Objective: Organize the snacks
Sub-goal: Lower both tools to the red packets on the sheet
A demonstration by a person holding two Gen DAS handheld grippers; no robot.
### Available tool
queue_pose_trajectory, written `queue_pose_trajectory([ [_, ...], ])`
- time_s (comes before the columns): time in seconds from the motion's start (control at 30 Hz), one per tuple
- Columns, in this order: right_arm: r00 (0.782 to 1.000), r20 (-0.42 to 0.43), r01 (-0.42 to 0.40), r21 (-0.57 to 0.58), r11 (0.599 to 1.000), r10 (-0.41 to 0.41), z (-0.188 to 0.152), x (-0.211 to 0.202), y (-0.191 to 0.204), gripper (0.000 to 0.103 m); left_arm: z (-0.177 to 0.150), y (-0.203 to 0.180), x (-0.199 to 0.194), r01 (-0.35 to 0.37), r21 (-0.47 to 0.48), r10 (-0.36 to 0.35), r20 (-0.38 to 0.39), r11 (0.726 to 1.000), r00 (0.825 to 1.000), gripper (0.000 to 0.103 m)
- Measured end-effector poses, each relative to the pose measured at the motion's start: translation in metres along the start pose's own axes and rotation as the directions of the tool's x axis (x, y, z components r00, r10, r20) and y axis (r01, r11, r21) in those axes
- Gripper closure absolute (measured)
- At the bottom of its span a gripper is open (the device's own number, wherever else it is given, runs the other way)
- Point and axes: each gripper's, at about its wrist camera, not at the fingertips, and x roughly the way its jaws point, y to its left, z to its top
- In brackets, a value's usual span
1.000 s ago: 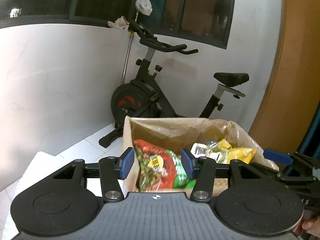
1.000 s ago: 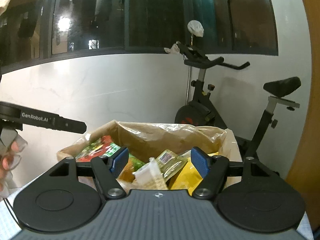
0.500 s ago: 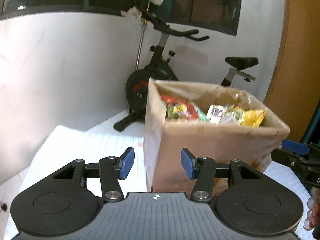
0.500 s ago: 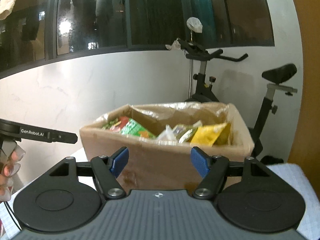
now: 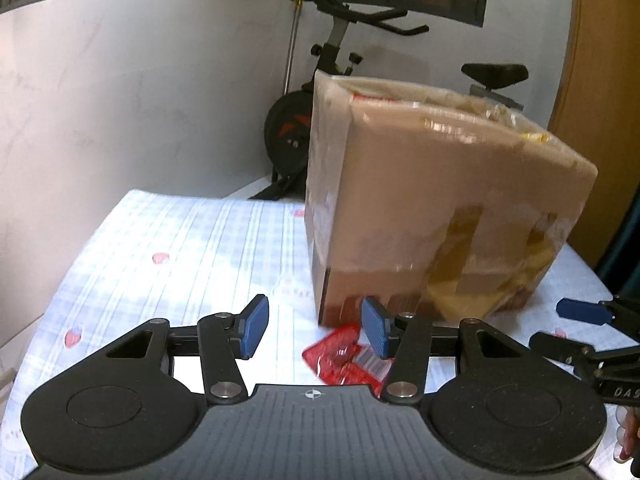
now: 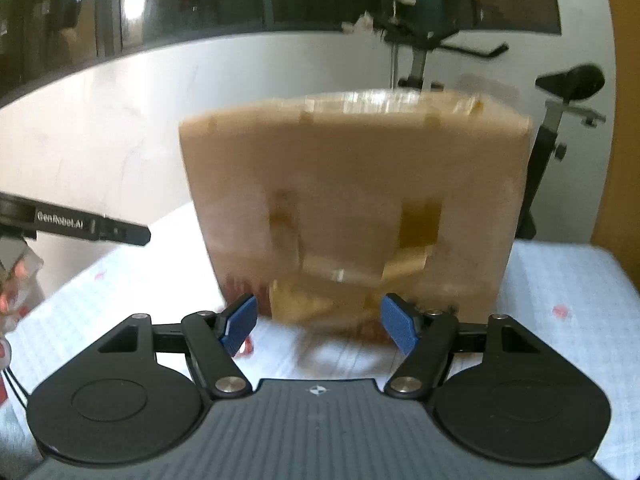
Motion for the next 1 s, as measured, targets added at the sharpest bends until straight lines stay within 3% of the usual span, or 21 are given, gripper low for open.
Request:
queue_pose_trajectory([
  [0.2, 0.995, -0.096, -0.038, -0.048, 0.998, 0.034, -0.030, 0.012, 0.006, 0.031, -0.021, 0.002, 0.004, 0.006, 0.009, -0.005, -0.039, 1.000, 0.999, 0.049],
  [0.5, 0.967, -0.233, -0.126, -0.080, 0.989, 0.104, -0.065, 0.030, 0.022, 0.031, -0.042, -0.001, 0.011, 0.004, 0.015, -0.003, -0.091, 1.000, 0.996, 0.049],
  [1.0, 0.947, -0.293, -0.181, -0.137, 0.974, 0.134, -0.077, 0.037, 0.026, 0.031, -0.056, -0.004, 0.019, 0.012, 0.014, -0.010, -0.137, 1.000, 0.991, 0.049],
])
